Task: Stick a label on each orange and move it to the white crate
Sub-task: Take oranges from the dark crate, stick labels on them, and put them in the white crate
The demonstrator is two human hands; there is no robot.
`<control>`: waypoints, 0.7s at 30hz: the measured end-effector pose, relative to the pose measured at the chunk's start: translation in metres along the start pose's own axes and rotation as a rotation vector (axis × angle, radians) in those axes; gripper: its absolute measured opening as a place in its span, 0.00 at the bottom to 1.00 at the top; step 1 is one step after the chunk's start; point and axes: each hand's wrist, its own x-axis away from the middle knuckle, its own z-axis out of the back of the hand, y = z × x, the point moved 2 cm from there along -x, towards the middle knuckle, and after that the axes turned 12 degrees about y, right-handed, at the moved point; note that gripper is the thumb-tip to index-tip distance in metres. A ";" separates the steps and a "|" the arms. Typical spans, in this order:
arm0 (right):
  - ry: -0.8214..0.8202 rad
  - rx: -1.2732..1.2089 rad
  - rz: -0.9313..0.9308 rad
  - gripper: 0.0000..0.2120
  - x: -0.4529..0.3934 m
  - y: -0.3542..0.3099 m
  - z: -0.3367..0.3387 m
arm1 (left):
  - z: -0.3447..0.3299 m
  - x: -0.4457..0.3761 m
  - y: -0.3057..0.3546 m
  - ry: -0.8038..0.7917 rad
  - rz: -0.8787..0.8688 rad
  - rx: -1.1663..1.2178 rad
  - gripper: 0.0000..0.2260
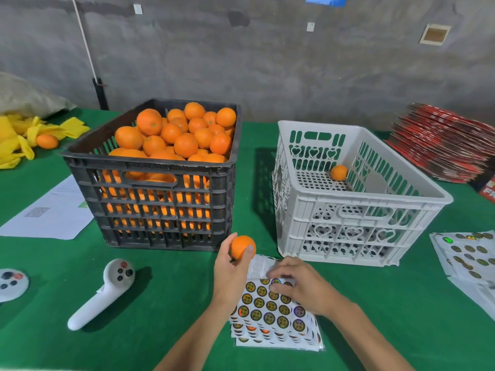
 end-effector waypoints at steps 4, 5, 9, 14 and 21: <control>0.008 0.029 0.031 0.10 0.005 -0.001 0.005 | 0.001 0.000 0.000 0.002 -0.001 -0.021 0.22; 0.021 0.019 0.043 0.08 0.008 -0.002 0.005 | 0.001 0.000 0.000 0.004 0.002 -0.025 0.22; 0.037 -0.023 0.046 0.03 0.015 -0.004 0.009 | 0.000 0.000 0.001 0.005 0.008 -0.038 0.23; 0.075 -0.098 0.005 0.05 0.015 -0.013 0.011 | 0.000 0.003 0.001 -0.021 0.006 -0.037 0.23; 0.475 -0.640 -0.163 0.04 -0.012 -0.068 0.045 | -0.007 -0.008 0.042 -0.087 -0.061 0.026 0.31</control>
